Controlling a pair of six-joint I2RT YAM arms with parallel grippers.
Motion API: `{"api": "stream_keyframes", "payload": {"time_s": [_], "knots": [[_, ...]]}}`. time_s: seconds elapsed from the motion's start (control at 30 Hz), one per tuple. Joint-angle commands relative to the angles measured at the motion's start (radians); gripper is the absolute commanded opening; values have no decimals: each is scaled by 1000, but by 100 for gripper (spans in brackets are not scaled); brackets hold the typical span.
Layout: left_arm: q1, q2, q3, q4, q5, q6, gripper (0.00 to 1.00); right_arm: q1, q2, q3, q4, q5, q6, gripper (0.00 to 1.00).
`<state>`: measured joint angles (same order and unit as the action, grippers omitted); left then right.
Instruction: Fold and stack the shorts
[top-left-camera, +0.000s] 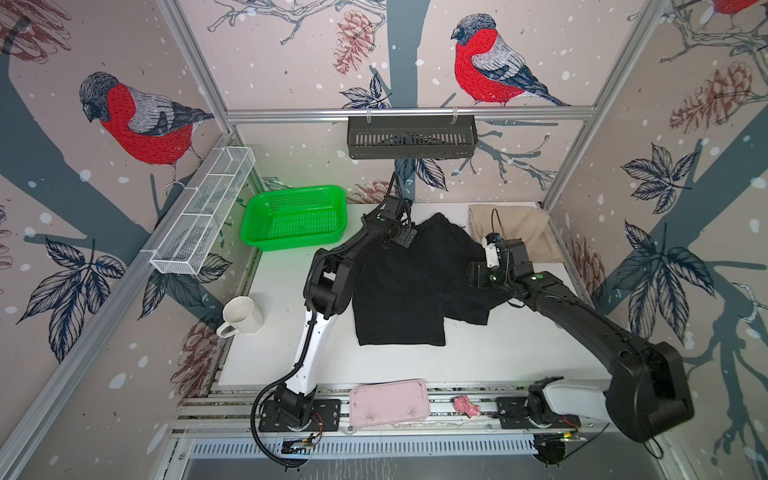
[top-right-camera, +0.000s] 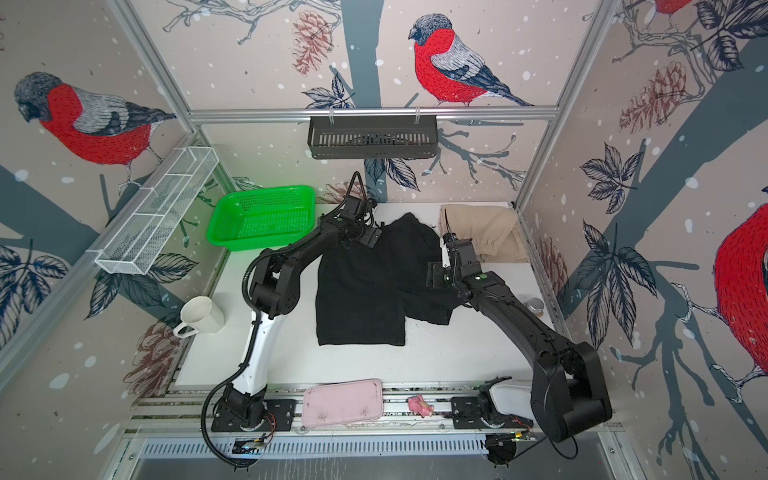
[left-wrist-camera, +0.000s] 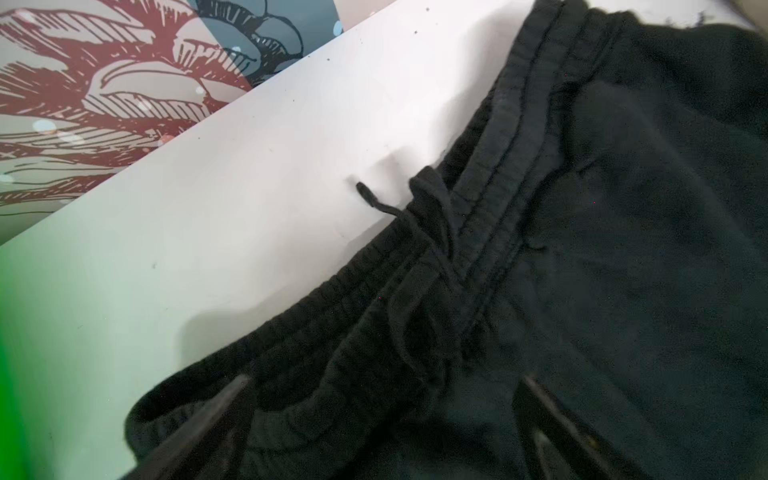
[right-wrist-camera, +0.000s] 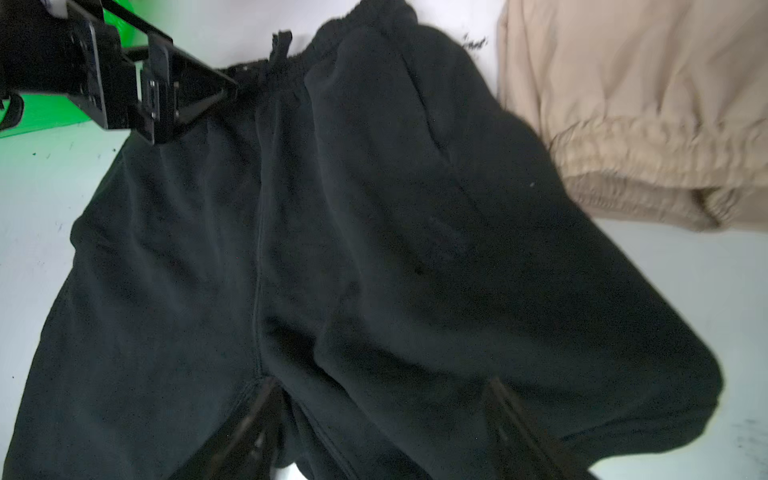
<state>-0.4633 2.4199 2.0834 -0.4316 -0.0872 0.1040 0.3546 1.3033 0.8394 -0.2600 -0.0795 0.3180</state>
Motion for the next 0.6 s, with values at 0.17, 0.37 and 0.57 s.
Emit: {"api": "stream_keyframes", "payload": {"time_s": [0.17,0.37,0.57], "knots": [[50,-21,-126,-109,-166,-179,97,-5,60,-60,56,-4,73,80],[104,-197,-409,-45,-164,-323,97,-67,93,-70,66,-23,78,81],[122,-350,-547,-53,-213,-386,97,-129,104,-80,101,-59,109,83]]}}
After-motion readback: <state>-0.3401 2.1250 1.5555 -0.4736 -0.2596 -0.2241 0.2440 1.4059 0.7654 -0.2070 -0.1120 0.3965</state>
